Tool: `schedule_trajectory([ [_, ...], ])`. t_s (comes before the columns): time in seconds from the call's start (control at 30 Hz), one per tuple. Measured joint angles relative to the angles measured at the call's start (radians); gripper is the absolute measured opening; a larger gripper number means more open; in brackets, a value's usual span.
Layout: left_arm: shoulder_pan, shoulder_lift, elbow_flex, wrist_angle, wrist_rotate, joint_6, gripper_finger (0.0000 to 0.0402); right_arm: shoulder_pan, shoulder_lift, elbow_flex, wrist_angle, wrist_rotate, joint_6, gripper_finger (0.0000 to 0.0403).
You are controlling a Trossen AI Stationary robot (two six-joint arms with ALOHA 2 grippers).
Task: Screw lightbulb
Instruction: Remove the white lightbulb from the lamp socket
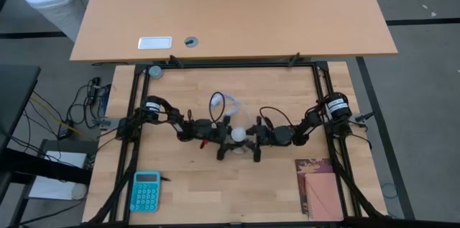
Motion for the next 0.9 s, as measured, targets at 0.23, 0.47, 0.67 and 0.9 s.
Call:
schedule_trajectory([
  [0.23, 0.003, 0.000, -0.001, 0.011, 0.137, 0.006, 0.0194, -0.077, 0.002, 0.004, 0.021, -0.287, -0.019, 0.0165],
  [0.47, 0.003, 0.000, 0.000, 0.012, 0.143, 0.008, 0.0194, -0.101, 0.003, 0.005, 0.024, -0.348, -0.031, 0.0166],
  [0.67, 0.002, -0.001, 0.001, 0.011, 0.117, 0.000, 0.0194, -0.093, 0.003, 0.005, 0.028, -0.292, 0.004, 0.0188],
  [0.9, 0.002, -0.002, 0.002, 0.005, 0.068, 0.001, 0.0193, -0.072, 0.003, 0.006, 0.006, -0.168, 0.046, 0.0263],
])
